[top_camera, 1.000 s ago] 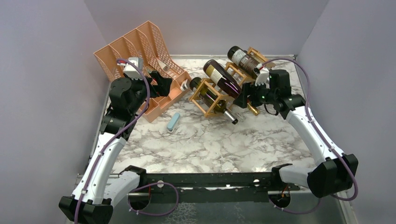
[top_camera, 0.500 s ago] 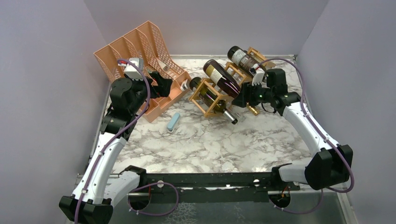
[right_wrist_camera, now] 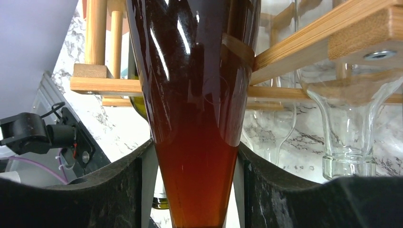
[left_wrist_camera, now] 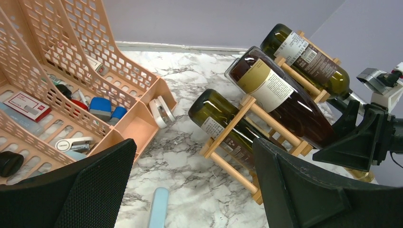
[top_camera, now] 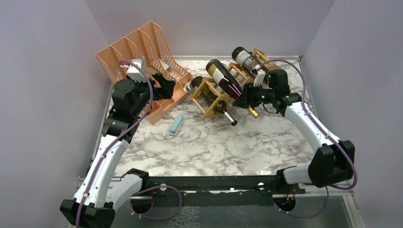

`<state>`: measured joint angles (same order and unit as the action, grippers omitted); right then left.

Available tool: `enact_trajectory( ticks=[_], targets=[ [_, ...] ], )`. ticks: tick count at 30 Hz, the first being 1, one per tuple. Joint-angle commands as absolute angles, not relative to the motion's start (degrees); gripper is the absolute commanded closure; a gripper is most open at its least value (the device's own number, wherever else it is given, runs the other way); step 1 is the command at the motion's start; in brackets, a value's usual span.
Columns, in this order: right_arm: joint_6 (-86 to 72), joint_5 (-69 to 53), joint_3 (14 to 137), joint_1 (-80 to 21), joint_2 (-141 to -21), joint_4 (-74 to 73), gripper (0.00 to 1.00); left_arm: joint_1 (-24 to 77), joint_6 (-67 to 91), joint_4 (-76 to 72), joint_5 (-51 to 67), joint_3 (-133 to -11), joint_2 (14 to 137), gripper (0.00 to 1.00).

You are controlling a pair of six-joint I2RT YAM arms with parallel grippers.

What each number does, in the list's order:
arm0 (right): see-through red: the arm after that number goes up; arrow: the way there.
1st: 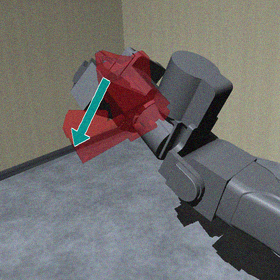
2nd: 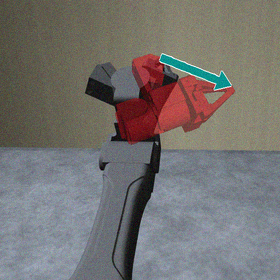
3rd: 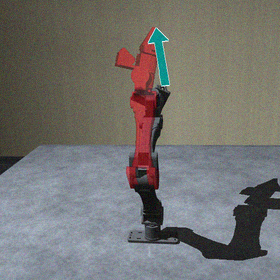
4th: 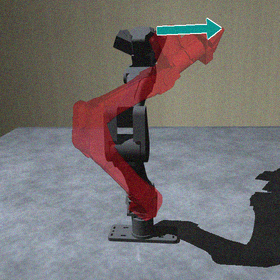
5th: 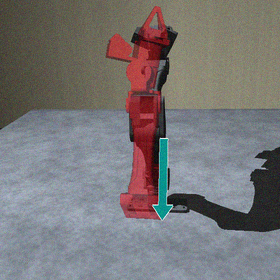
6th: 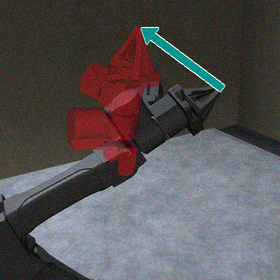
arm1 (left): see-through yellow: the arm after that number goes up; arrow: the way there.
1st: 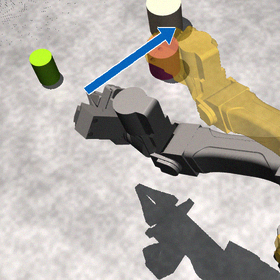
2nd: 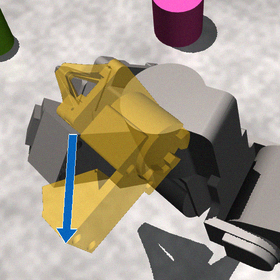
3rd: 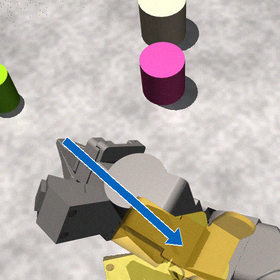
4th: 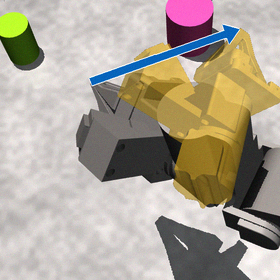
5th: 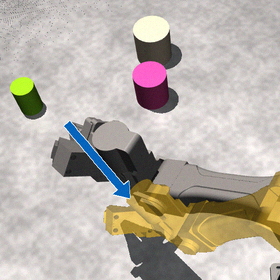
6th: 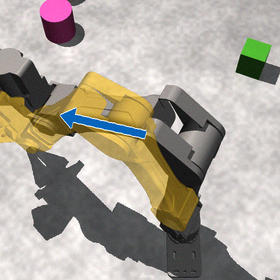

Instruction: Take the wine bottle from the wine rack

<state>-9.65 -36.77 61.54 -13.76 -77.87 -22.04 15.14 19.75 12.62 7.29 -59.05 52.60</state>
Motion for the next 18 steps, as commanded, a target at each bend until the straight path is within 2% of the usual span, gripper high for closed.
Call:
enact_trajectory(
  ticks=[1,18],
  targets=[
    [-11.8,-43.1,60.2,-14.4,-78.0,-18.2,0.43,15.4,20.2,12.2,8.1,-58.9,52.3,0.01],
    [-13.9,-47.6,58.2,-14.4,-79.4,-13.4,0.57,15.3,20.0,12.8,7.8,-59.2,52.1,0.01]
  ],
)
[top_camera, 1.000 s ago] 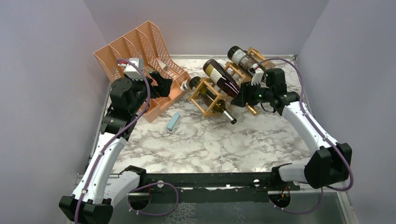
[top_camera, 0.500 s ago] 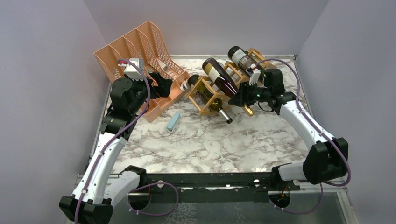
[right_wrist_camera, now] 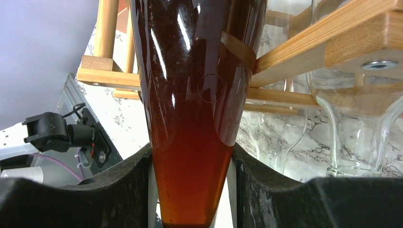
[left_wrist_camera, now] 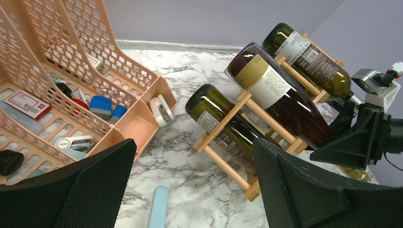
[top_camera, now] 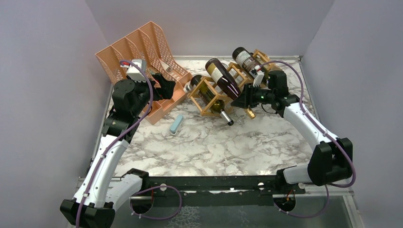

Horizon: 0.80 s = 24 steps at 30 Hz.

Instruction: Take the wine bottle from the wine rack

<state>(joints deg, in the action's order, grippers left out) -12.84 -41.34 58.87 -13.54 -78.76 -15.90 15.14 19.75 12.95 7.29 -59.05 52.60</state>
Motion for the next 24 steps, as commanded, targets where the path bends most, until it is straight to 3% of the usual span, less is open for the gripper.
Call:
enact_trajectory(
  ticks=[1,4,13,20,24],
  targets=[
    [-14.0,-47.8,58.2,-14.4,-79.3,-13.4,0.58,15.4,20.0,12.9,7.8,-59.2,52.1,0.01],
    [-13.5,-47.9,58.2,-14.4,-79.1,-13.5,0.58,15.4,20.1,12.9,7.9,-59.4,52.3,0.01],
    [-11.0,-44.5,58.7,-14.4,-79.5,-16.6,0.41,15.4,20.7,12.8,8.1,-59.5,52.9,0.01],
    [-11.8,-45.9,58.7,-14.4,-80.2,-15.2,0.41,15.4,20.8,12.6,8.5,-60.0,53.2,0.01],
    [-12.5,-46.2,58.8,-14.4,-80.5,-14.5,0.50,15.4,20.8,12.6,8.5,-60.0,53.1,0.01]
  ],
)
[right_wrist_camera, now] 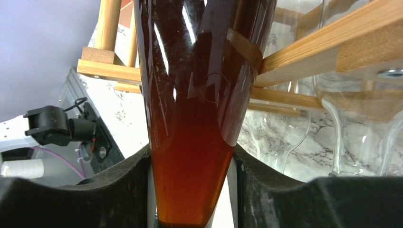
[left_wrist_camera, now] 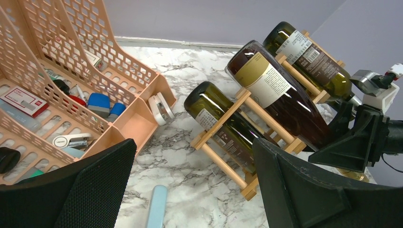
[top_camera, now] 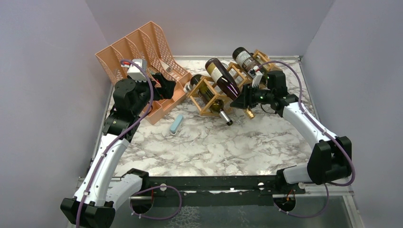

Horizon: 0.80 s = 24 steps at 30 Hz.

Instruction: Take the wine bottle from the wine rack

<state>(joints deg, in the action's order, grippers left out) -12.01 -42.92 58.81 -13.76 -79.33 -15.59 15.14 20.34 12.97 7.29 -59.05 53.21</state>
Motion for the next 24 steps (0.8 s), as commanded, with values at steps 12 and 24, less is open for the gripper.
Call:
enact_trajectory(
  ticks=[12,24],
  targets=[
    [-16.4,-43.1,54.8,-14.3,-71.9,-7.6,0.78,15.3,20.5,13.2,7.7,-59.8,52.3,0.01],
    [-24.2,-44.0,52.0,-14.3,-64.4,0.7,0.84,15.4,20.8,13.5,7.8,-59.3,52.0,0.01]
  ],
)
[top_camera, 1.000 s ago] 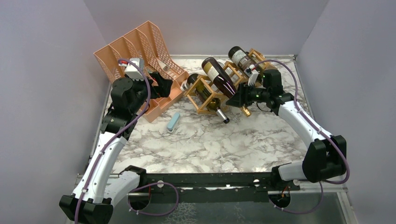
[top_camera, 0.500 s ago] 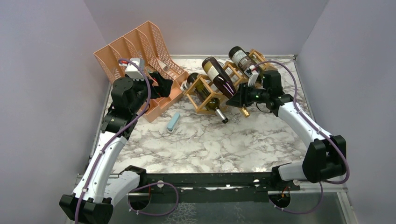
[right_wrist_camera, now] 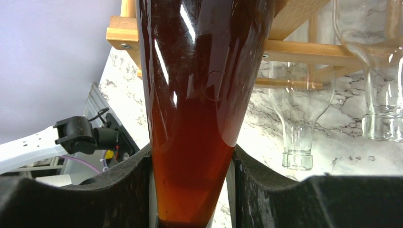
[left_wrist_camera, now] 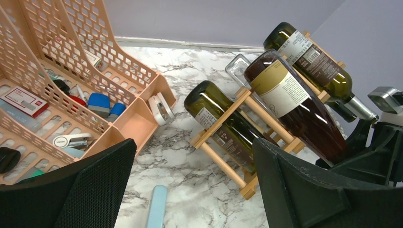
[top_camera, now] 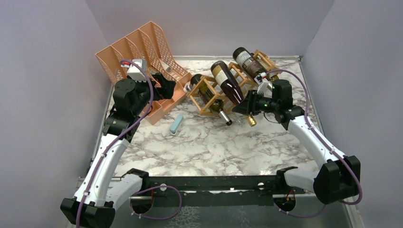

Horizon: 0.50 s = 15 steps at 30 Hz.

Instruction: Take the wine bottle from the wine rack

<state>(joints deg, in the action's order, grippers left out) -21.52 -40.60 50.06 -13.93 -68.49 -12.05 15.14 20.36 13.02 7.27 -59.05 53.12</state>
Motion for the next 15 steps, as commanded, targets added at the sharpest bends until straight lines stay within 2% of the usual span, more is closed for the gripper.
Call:
enact_trajectory(
  ticks=[1,15],
  targets=[
    [-24.5,-44.0,52.1,-14.3,-64.2,0.8,0.85,15.4,20.8,13.5,7.8,-59.2,51.9,0.01],
    [-28.9,-44.2,55.4,-14.3,-61.9,3.7,0.89,15.3,20.7,14.0,8.0,-59.2,51.5,0.01]
  ],
)
